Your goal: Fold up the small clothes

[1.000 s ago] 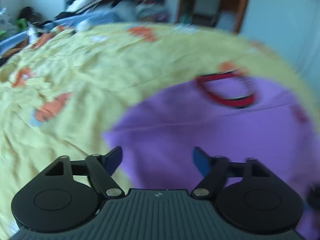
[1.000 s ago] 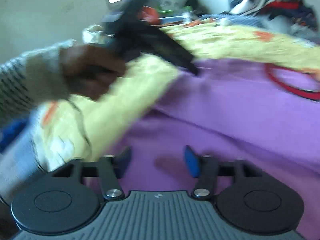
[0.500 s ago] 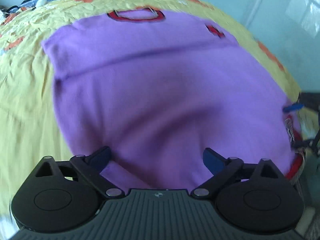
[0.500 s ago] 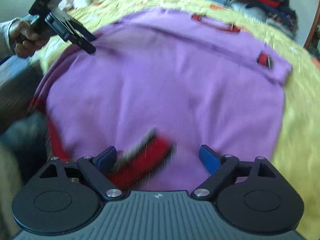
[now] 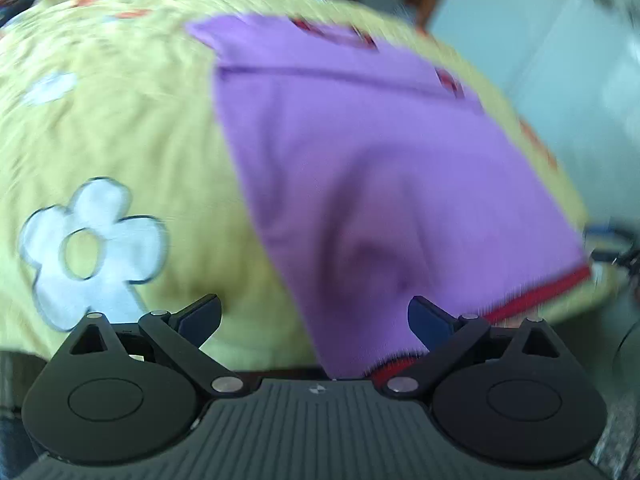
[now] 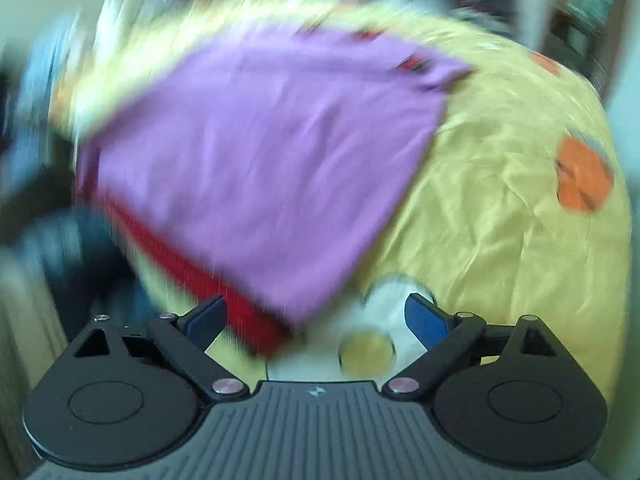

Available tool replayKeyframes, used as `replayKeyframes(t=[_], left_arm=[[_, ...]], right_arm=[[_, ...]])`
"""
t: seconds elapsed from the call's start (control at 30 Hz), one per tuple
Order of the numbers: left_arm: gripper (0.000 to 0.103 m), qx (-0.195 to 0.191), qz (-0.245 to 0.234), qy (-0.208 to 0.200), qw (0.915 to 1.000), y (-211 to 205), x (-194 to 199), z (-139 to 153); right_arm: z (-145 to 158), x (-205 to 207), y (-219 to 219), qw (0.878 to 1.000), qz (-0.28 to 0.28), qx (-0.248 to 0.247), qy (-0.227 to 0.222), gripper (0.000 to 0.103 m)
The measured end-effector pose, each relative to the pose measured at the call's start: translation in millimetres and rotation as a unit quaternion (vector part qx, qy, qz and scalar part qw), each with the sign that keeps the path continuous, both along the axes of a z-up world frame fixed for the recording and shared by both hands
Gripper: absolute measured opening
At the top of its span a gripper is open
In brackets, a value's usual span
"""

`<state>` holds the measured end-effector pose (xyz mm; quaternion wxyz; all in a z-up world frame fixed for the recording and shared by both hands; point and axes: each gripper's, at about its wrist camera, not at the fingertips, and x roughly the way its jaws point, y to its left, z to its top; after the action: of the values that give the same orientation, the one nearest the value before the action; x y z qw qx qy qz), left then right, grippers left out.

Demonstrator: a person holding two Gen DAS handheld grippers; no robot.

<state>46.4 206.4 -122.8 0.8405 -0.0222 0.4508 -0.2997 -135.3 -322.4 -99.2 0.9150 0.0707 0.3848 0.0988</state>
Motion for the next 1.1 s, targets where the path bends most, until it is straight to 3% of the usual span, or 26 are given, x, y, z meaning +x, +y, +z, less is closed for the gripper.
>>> replayKeyframes(t=[0.1,0.2,0.27,0.43,0.47,0.53,0.57,0.63,0.73,0.77,0.8,0.87,0.9,0.93,1.0,1.1], left_arm=[[0.099,-0.067,0.031,0.017,0.9972,19.6,12.1,-5.1],[0.099,-0.133,0.051,0.031,0.9893,24.1,28.4,-5.0],[0.098,-0.149,0.071,0.042,0.9854,20.9,40.8,-6.1],[0.103,-0.178,0.079,0.061,0.9791,-2.2,74.0,-5.4],[0.103,-0.190,0.076,0.073,0.9761,-5.7,79.7,-6.7],[0.103,-0.214,0.075,0.091,0.9697,-6.6,86.7,-10.9],[0.103,-0.221,0.072,0.099,0.9675,-9.6,89.4,-12.1],[0.103,-0.239,0.072,0.112,0.9620,-10.4,85.8,-16.4],[0.102,-0.273,0.081,0.129,0.9498,-4.7,70.3,-24.7],[0.100,-0.272,0.084,0.125,0.9505,-3.7,63.7,-25.2],[0.089,-0.266,0.085,0.121,0.9526,-3.8,58.1,-25.3],[0.055,-0.262,0.099,0.135,0.9505,-2.1,54.3,-29.7],[0.019,-0.251,0.102,0.153,0.9503,-3.0,56.6,-34.1],[0.001,-0.238,0.107,0.156,0.9527,-4.6,59.9,-37.7],[0.001,-0.242,0.114,0.146,0.9524,-4.5,67.3,-40.1],[0.002,-0.233,0.113,0.117,0.9588,-8.2,84.0,-28.2]], right_arm=[[-15.3,10.5,-15.6,0.995,-0.069,0.053,-0.051,0.096],[-25.9,39.6,-19.7,0.991,-0.107,0.065,-0.053,0.096],[-24.4,57.0,-22.4,0.991,-0.112,0.048,-0.049,0.096],[-31.0,110.3,-64.7,0.981,-0.126,0.138,-0.046,0.092],[-30.1,116.9,-68.8,0.981,-0.125,0.144,-0.046,0.088],[-31.6,127.1,-73.6,0.979,-0.127,0.157,-0.033,0.046],[-36.8,133.8,-75.8,0.978,-0.130,0.164,-0.013,0.007],[-38.9,130.9,-74.2,0.978,-0.120,0.169,-0.011,0.005],[-45.9,112.5,-72.0,0.969,-0.095,0.227,0.008,0.005],[-48.4,105.8,-69.9,0.968,-0.087,0.234,0.008,0.005],[-50.5,97.4,-67.2,0.966,-0.083,0.244,0.007,0.005],[-51.9,89.0,-63.8,0.964,-0.079,0.255,0.008,0.005],[-48.9,87.2,-60.4,0.968,-0.084,0.238,0.002,0.005],[-44.4,88.4,-56.2,0.971,-0.084,0.225,-0.003,0.004],[-38.5,94.7,-52.9,0.971,-0.089,0.222,-0.016,0.003],[-25.1,111.8,-50.4,0.975,-0.090,0.200,-0.040,0.003]])
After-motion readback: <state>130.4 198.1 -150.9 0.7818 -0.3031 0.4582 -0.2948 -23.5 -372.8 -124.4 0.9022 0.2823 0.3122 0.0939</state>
